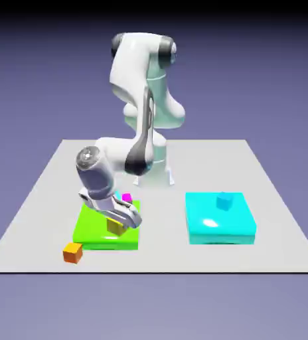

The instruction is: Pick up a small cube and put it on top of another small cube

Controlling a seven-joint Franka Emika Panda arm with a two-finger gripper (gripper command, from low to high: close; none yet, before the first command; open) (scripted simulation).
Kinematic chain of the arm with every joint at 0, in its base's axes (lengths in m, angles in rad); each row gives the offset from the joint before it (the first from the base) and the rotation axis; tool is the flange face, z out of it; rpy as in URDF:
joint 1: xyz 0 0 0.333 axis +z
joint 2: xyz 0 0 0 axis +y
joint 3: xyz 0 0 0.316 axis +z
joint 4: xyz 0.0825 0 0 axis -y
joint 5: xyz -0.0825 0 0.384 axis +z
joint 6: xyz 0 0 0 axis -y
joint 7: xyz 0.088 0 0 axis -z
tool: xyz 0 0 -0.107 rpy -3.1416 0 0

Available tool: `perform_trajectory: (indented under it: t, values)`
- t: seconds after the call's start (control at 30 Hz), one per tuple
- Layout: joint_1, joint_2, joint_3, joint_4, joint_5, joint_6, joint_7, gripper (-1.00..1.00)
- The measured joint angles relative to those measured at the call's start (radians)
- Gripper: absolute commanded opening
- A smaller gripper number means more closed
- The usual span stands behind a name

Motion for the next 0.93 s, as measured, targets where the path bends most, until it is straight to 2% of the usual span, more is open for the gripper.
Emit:
perform_trajectory:
  t: [0.43, 0.5, 0.67, 0.7, 0.77, 0.93]
  values:
    - [0.025, -0.471, -0.073, -0.412, -0.234, -0.071, -0.233, -1.00]
    - [0.025, -0.473, -0.074, -0.414, -0.235, -0.071, -0.235, -1.00]
    - [0.020, -0.355, -0.085, -0.513, -0.233, 0.146, -0.244, -1.00]
    - [0.020, -0.353, -0.086, -0.515, -0.233, 0.150, -0.244, 1.00]
    - [0.020, -0.353, -0.086, -0.515, -0.236, 0.150, -0.242, 1.00]
    - [0.025, -0.471, -0.074, -0.416, -0.239, -0.067, -0.233, 1.00]
